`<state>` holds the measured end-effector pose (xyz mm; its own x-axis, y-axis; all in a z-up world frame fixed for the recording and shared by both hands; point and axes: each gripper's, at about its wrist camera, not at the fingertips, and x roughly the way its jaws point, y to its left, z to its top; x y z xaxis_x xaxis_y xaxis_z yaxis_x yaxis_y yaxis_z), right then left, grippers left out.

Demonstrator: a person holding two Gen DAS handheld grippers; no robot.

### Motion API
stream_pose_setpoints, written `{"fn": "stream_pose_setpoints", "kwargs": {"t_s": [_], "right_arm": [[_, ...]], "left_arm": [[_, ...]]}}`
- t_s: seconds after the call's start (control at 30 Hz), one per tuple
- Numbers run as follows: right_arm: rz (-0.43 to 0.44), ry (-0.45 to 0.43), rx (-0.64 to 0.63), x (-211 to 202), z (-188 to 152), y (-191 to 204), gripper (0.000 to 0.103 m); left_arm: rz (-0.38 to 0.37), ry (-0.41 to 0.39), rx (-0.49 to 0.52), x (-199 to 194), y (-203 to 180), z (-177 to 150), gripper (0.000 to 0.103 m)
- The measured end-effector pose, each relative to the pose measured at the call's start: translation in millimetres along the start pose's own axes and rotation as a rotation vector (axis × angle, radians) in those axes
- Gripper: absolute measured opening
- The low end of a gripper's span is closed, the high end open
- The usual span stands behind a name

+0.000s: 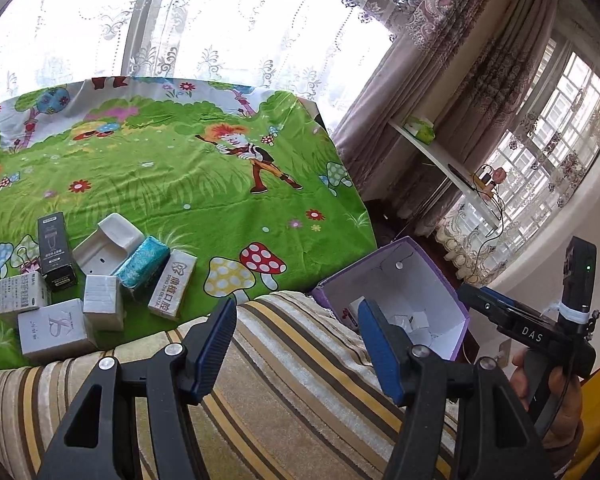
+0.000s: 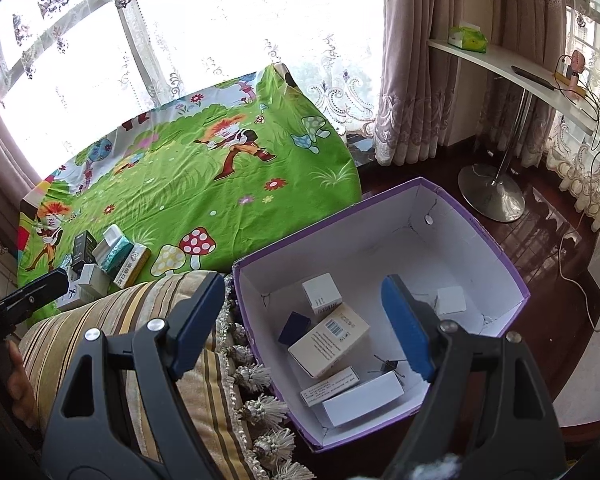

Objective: Organize rigid objects
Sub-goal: 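Move both open tools back to the pile of boxes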

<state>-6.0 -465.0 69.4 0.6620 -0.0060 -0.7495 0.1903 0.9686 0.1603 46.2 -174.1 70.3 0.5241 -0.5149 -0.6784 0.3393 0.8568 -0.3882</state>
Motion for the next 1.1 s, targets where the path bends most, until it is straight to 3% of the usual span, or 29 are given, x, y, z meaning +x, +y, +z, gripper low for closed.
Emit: {"fn": "stream_pose_setpoints", "kwargs": {"t_s": [0.5, 0.73, 1.1], "right_arm": [[0.046, -0.029, -0.074, -4.5, 15.6, 37.8, 0.083], [0.066, -0.033, -0.14, -2.6, 23.1, 67.8, 0.083], [0.109, -0.028, -0.251, 8.4, 36.8, 123.2, 0.083]], "left_arm": [[0.107, -0.107, -0.165, -43.4, 81.2, 25.1, 0.064], [0.168, -0.155, -0.216, -65.8, 112.1, 33.7, 0.072], [0.28, -0.145, -0.294, -76.7, 159.8, 40.6, 0.083]]}}
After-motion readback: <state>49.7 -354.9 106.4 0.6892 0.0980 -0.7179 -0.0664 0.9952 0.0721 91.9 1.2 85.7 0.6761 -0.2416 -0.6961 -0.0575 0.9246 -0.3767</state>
